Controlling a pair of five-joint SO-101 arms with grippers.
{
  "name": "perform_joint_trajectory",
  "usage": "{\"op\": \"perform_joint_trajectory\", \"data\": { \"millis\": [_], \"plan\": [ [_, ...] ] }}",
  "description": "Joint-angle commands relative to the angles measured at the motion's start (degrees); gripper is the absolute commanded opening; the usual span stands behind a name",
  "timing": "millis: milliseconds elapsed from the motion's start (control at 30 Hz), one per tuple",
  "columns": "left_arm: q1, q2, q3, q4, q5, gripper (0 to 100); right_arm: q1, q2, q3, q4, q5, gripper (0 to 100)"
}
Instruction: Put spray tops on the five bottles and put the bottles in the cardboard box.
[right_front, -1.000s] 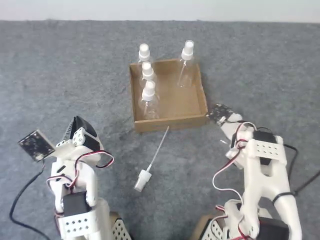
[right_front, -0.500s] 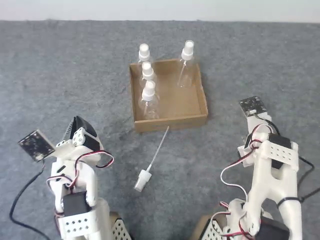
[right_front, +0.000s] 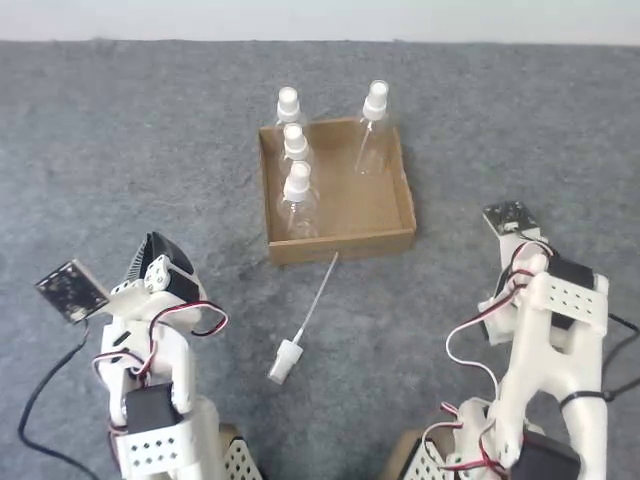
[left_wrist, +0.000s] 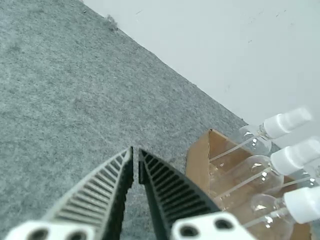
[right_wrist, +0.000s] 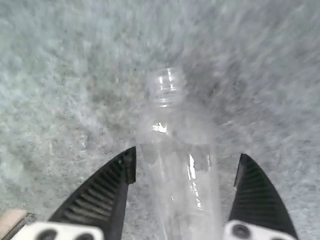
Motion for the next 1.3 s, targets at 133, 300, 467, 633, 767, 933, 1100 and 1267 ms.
{"op": "perform_joint_trajectory", "data": {
  "millis": [133, 300, 467, 633, 767, 933, 1100, 1267],
  "plan": [
    [-0.4, -0.9, 0.1, -1.9, -0.4, 1, -4.7, -0.4, -3.8, 1.0, -0.5, 25.3],
    [-0.4, -0.9, 0.1, -1.9, -0.4, 1, -4.8, -0.3, -3.7, 1.0, -0.5, 25.2],
    [-0.4, -0.9, 0.1, -1.9, -0.4, 1, -4.8, -0.3, -1.1, 0.5, 2.0, 25.2],
    [-0.4, -0.9, 0.1, -1.9, -0.4, 1, -4.6, -0.3, -0.1, 0.3, 2.4, 20.2],
    [-0.4, -0.9, 0.5, -1.9, -0.4, 1, -4.8, -0.3, 0.9, 0.3, 2.5, 18.6],
    [-0.4, -0.9, 0.6, -1.9, -0.4, 1, -4.8, -0.3, 2.3, 0.3, 2.6, 18.8],
    [-0.4, -0.9, 0.6, -1.9, -0.4, 1, -4.5, -0.4, 4.2, -2.3, 2.7, 18.4],
    [-0.4, -0.9, 0.6, -1.9, -0.4, 1, -4.7, -1.0, 4.3, -2.2, 2.7, 9.8]
  ]
}}
